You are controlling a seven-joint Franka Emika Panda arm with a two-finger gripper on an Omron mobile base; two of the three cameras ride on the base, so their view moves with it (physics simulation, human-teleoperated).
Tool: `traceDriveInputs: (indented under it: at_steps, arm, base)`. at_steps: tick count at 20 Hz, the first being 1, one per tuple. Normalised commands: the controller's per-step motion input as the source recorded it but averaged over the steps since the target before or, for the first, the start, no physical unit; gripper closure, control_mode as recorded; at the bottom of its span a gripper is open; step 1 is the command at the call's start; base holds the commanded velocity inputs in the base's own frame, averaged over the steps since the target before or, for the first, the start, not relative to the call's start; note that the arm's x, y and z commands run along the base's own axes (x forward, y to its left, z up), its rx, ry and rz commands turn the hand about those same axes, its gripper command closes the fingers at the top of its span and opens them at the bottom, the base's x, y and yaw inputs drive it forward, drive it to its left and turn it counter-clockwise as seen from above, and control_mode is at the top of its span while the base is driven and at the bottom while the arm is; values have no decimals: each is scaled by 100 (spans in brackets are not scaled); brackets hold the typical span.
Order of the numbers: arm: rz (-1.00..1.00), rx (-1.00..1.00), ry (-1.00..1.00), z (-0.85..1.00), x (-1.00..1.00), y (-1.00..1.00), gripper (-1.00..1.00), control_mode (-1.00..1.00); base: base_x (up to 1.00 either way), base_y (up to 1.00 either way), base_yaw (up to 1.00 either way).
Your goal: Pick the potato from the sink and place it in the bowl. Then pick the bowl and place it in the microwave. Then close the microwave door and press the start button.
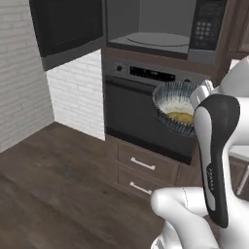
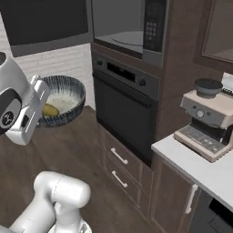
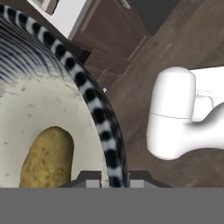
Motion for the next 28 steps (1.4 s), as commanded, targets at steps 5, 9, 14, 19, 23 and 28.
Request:
traceDriveInputs:
  at_steps: [5, 9, 14, 19, 23, 28]
  arm:
    - [0, 0, 0, 0, 0, 0, 100, 100]
    - [0, 0, 0, 0, 0, 0, 100, 100]
    - [0, 0, 0, 0, 0, 0, 100, 100]
    - [0, 0, 0, 0, 0, 0, 100, 100]
    - [0, 0, 0, 0, 0, 0, 100, 100]
    - [0, 0, 0, 0, 0, 0, 100, 100]
  base:
    - [83, -7, -34]
    - [80, 33, -37]
    - [61, 44, -10]
    - [80, 2, -1]
    - [39, 1, -4]
    - [20, 1, 0]
